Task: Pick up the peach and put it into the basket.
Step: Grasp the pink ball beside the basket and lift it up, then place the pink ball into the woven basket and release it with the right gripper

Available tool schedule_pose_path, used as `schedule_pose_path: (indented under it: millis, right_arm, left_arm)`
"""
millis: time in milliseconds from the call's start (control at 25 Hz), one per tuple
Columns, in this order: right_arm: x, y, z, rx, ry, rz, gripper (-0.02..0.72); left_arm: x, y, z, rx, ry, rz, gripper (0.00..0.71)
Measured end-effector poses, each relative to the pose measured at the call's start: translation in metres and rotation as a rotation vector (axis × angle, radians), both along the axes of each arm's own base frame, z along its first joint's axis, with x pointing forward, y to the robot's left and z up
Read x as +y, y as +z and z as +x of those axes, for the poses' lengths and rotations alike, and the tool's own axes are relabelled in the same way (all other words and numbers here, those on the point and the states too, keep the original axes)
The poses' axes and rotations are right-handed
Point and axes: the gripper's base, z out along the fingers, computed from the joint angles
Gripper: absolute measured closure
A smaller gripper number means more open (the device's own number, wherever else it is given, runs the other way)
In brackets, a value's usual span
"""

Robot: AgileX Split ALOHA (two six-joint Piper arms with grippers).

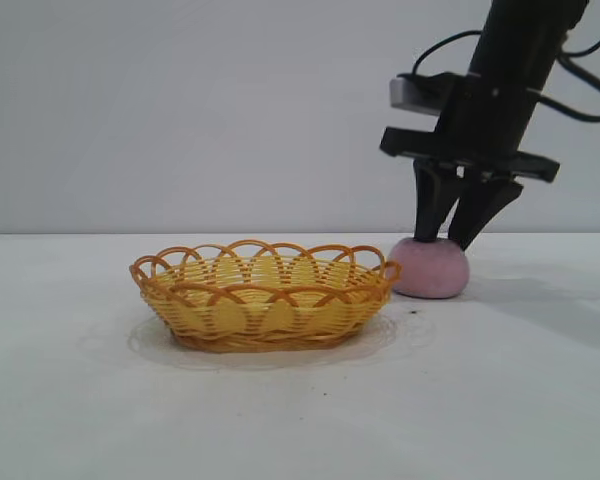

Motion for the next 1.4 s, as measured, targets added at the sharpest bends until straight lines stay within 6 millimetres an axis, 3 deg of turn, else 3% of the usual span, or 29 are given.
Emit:
schedule_pose_path:
  millis: [280,400,640,760,880,1120,1360,1400]
  right_arm:
    - [0.006,0.094,-0.020,-0.155,0.095,0.165,0.703]
    - [0.013,0.108,-0.034,-0.108,0.163,0.223,0.703]
    - [0.054,0.105,-0.060,-0.053,0.304,0.226,0.703]
    - [0.084,0.093,-0.076,-0.007,0.373,0.220,0.703]
    - [0.101,0.072,-0.083,0.050,0.404,0.188,0.703]
    - [0.109,0.028,-0.078,0.133,0.404,0.127,0.703]
    - [0.111,0.005,-0.073,0.142,0.396,0.089,0.703]
    - [0.111,0.004,-0.071,0.132,0.394,0.086,0.650]
  left_arm:
    - [0.000,0.000,0.000,0.000,0.000,0.000,0.333]
    - [0.000,0.000,0.000,0.000,0.000,0.000,0.333]
    - [0.000,0.000,0.000,0.000,0.000,0.000,0.333]
    - [0.000,0.000,0.000,0.000,0.000,0.000,0.333]
    - [0.000,0.000,0.000,0.000,0.000,0.000,0.333]
    - [0.000,0.000,0.000,0.000,-0.001,-0.001,0.333]
    - [0.000,0.000,0.000,0.000,-0.001,-0.001,0.333]
    - [0.000,0.000,0.000,0.000,-0.001,-0.001,0.333]
